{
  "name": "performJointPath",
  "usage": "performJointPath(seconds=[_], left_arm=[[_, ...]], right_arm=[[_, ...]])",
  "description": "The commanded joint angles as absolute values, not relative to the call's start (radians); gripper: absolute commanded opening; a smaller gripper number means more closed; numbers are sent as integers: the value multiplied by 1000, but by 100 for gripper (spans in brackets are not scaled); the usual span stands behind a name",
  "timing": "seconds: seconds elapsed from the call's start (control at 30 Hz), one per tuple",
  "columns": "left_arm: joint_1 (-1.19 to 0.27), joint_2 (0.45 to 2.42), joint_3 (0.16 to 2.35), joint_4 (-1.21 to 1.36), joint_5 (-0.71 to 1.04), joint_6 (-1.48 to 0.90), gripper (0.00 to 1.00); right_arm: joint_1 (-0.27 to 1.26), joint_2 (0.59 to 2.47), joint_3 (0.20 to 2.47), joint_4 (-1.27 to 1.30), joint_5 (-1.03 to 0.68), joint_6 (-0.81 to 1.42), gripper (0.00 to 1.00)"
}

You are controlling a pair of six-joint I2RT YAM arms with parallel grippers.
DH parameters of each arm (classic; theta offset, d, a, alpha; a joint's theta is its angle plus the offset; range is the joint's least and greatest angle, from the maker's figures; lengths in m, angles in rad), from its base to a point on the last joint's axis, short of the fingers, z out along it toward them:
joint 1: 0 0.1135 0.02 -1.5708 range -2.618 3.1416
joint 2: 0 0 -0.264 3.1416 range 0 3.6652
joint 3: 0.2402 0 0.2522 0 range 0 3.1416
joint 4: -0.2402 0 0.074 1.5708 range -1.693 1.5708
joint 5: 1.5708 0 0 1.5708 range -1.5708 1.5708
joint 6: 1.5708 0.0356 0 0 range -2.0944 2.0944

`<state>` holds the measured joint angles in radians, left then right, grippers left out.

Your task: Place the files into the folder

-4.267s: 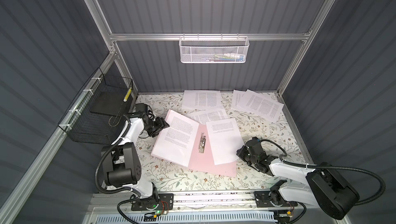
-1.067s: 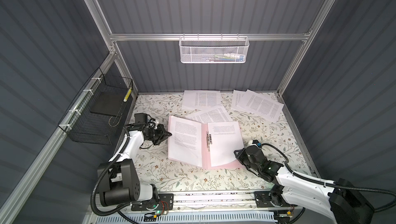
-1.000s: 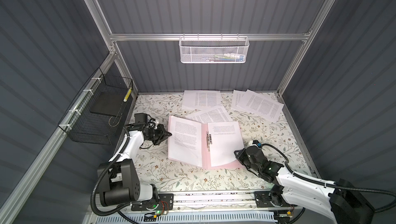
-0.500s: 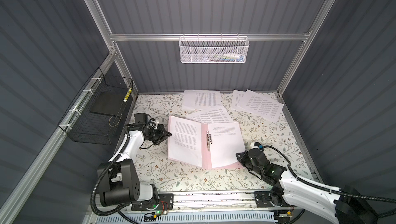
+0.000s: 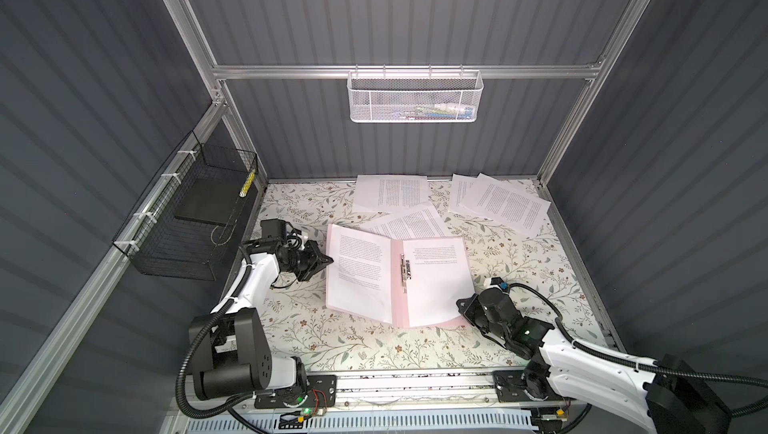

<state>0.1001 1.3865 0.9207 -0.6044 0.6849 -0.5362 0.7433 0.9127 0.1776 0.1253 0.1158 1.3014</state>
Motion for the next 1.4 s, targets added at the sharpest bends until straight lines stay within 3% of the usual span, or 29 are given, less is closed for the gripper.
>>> performJointPath(seconds=[0.0,0.17,0.27,0.33,0.37,0.4,0.83,1.03,1.37], left_arm=[[104,1373,907,-625,718,-555,2],[104,1373,906,-623,719,-557,2],[104,1371,907,-624,719,-555,2],[104,1371,908,-625,718,-554,2],[104,1373,908,-626,718,-553,2],[104,1372,908,-627,718,-554,2],[104,1362,920,-641,716,-550,0],[103,1354,935,-666,733,-533,0],[43,1276,943,-760,770,-491,0]], right_arm=[[749,905,176,126,120,1298,9],[750,896,161,124,122,1320,26],[750,878,155,108,128,1329,46],[750,864,165,66,134,1331,68],[750,856,172,37,140,1333,94],[750,845,180,5,146,1338,99],[733,721,369,-546,344,1338,99],[670,660,430,-623,379,1211,99],[348,667,516,-493,130,850,99]])
